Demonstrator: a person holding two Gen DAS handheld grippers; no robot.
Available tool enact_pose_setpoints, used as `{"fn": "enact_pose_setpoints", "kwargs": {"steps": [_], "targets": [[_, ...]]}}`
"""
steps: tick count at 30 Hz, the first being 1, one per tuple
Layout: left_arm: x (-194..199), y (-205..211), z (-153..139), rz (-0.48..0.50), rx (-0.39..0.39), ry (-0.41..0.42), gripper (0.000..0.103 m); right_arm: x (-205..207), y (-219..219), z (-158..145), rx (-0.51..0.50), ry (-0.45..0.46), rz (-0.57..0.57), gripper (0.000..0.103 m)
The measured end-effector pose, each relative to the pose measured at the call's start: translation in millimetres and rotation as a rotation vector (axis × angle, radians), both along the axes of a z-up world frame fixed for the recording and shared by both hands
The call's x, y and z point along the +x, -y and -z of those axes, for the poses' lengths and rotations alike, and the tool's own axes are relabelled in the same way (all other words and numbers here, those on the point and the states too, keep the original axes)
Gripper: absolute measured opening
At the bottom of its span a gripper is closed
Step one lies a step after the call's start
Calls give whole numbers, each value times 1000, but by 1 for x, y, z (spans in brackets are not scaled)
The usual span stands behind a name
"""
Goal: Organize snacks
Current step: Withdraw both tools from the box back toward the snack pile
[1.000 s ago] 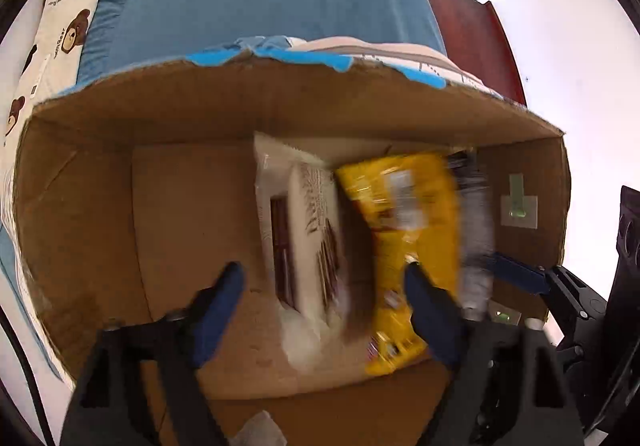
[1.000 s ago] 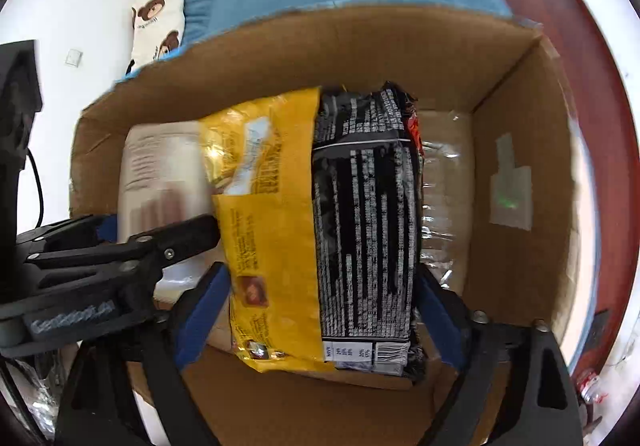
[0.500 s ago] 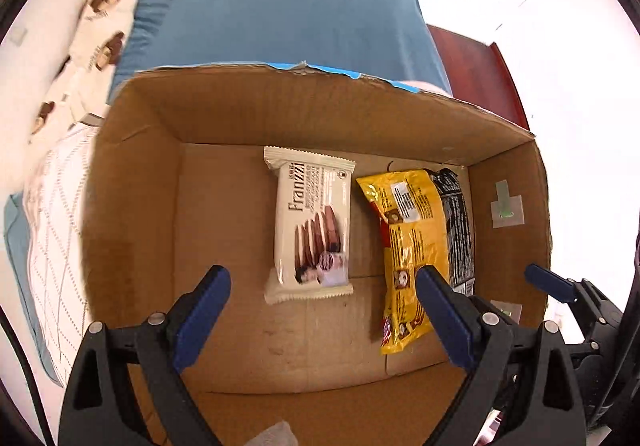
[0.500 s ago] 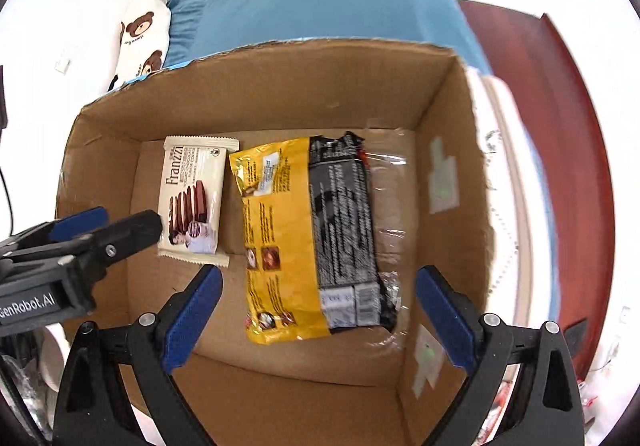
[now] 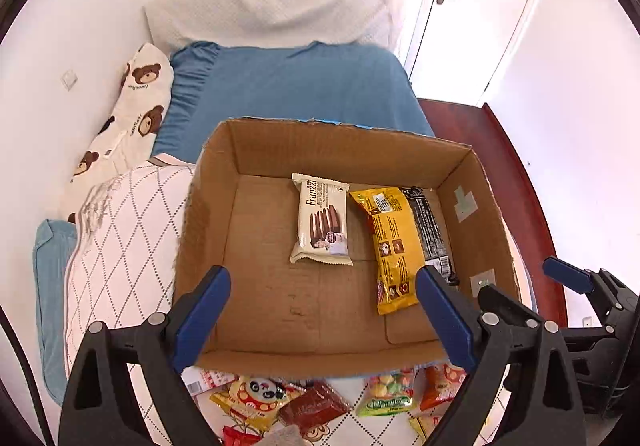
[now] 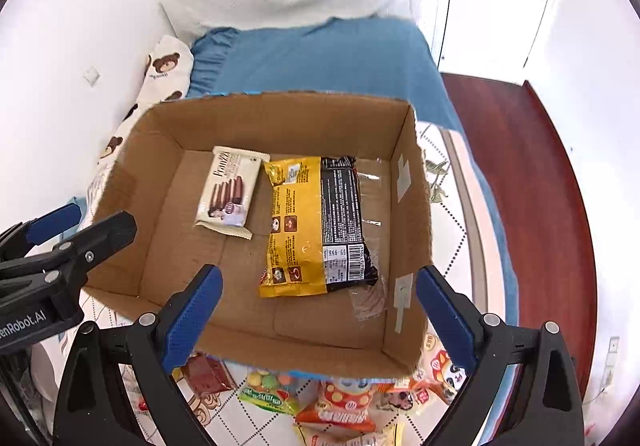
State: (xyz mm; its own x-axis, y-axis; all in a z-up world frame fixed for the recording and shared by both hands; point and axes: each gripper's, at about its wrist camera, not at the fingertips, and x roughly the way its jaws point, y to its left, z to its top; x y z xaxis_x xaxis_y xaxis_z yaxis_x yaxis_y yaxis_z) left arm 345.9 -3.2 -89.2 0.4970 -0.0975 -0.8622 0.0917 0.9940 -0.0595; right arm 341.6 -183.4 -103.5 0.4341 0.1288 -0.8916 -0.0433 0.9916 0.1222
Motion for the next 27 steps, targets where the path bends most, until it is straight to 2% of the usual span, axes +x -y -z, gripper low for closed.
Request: {"fn": "enact_pose_setpoints", "kwargs": {"steps": [7, 12, 16, 19, 21, 24, 27], "targets": [[-46, -9, -29, 27, -2, 110, 95, -52, -9, -34, -23, 92, 30, 99], [-76, -19, -44, 53, -31, 135, 95, -84, -15, -50, -32, 134, 64, 99], [-97, -31, -43, 55, -30, 124, 95, -105, -12, -51, 23, 107, 99, 99], [-110, -51, -26, 8, -32, 78, 95, -118, -3, -34, 70, 58, 143, 99], [-118, -65, -5, -23, -35, 22, 95, -124, 10, -10, 132, -10, 192, 99], [-125, -84, 38, -64, 6, -85, 95, -129, 31, 33, 216, -118, 275, 99], [-133, -109, 83, -133, 34, -216, 95, -135, 46, 75, 214, -205, 336, 99]]}}
